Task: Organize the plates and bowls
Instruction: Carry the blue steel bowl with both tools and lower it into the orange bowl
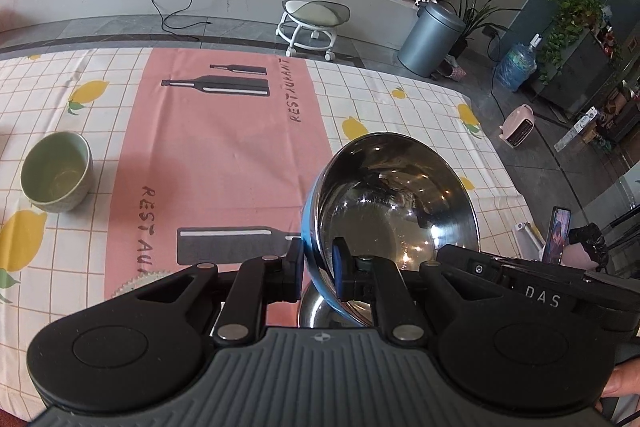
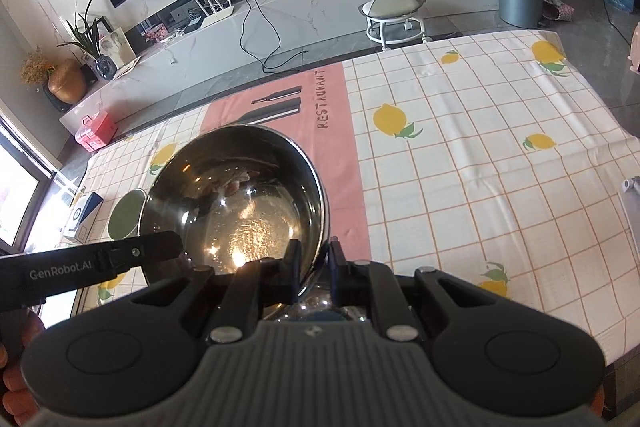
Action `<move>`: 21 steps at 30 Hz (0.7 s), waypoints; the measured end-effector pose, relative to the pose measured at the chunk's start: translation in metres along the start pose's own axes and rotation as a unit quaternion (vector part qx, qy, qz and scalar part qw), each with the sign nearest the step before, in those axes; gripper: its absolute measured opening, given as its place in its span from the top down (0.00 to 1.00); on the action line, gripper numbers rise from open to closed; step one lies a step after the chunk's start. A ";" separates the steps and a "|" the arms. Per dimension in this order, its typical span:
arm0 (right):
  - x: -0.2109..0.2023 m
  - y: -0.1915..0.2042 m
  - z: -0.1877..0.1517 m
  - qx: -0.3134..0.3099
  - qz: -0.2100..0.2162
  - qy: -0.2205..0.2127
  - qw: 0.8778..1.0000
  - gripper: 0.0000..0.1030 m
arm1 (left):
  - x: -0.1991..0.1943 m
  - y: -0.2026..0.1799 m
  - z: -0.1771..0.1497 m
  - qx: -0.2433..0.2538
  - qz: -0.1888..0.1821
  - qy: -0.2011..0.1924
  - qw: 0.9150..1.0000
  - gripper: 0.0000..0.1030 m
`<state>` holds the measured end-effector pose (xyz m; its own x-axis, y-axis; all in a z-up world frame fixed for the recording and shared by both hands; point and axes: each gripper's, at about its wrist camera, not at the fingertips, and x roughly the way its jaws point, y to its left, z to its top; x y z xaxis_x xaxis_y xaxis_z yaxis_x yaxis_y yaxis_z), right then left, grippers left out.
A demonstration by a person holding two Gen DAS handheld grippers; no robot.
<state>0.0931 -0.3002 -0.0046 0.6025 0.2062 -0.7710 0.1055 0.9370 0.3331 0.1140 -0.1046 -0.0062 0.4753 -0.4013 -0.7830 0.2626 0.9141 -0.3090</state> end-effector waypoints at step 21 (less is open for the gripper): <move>0.014 -0.032 -0.037 -0.007 -0.004 0.101 0.995 0.90 | 0.030 -0.009 -0.046 0.037 -0.013 0.118 0.992 0.81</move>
<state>0.0689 -0.3175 -0.0457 0.4309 0.2498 -0.8671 0.0982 0.9422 0.3202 0.0874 -0.1222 -0.0512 0.2604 -0.3920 -0.8823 0.3372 0.8932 -0.2973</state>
